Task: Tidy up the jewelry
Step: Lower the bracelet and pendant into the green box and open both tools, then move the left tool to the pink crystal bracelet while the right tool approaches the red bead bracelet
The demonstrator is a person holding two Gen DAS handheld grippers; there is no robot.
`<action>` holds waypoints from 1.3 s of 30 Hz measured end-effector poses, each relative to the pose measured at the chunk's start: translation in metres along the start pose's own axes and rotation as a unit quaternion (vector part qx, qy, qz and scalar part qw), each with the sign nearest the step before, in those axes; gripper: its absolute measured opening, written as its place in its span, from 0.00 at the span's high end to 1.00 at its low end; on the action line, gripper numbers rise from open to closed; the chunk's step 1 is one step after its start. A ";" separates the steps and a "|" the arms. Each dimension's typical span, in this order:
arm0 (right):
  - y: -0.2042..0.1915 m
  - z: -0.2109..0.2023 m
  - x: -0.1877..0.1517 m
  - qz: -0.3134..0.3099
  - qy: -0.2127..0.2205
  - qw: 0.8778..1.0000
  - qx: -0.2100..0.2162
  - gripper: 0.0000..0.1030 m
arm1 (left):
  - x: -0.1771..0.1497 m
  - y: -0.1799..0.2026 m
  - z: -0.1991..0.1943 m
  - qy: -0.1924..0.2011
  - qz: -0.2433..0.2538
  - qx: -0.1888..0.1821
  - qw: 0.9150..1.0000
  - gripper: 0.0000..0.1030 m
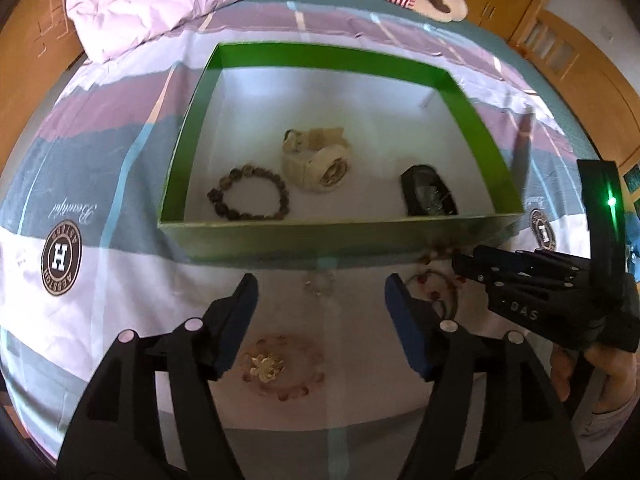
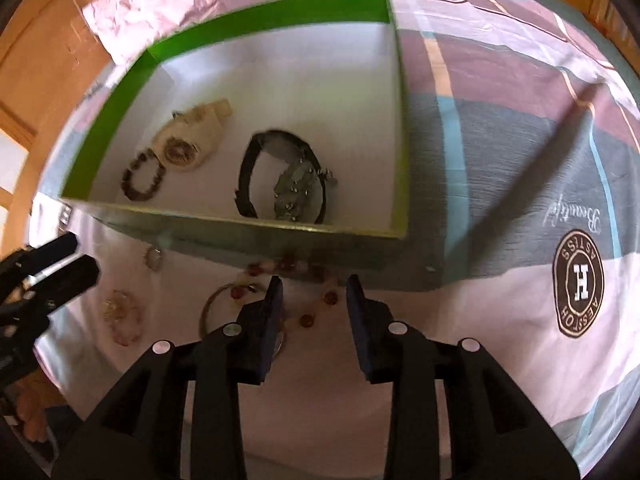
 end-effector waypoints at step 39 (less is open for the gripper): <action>0.002 -0.049 -0.014 -0.020 0.010 0.999 0.032 0.93 | -0.029 -0.026 0.022 -0.057 -0.054 -0.014 0.997 0.51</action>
Point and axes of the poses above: each gripper's, at about its wrist camera, not at the fingertips, and z roughly the way its jaws point, y to its right, x to its top, the point moved 4 cm from there along z, roughly the way its jaws point, and after that the axes turned 10 degrees about z, right-handed, at the moved point
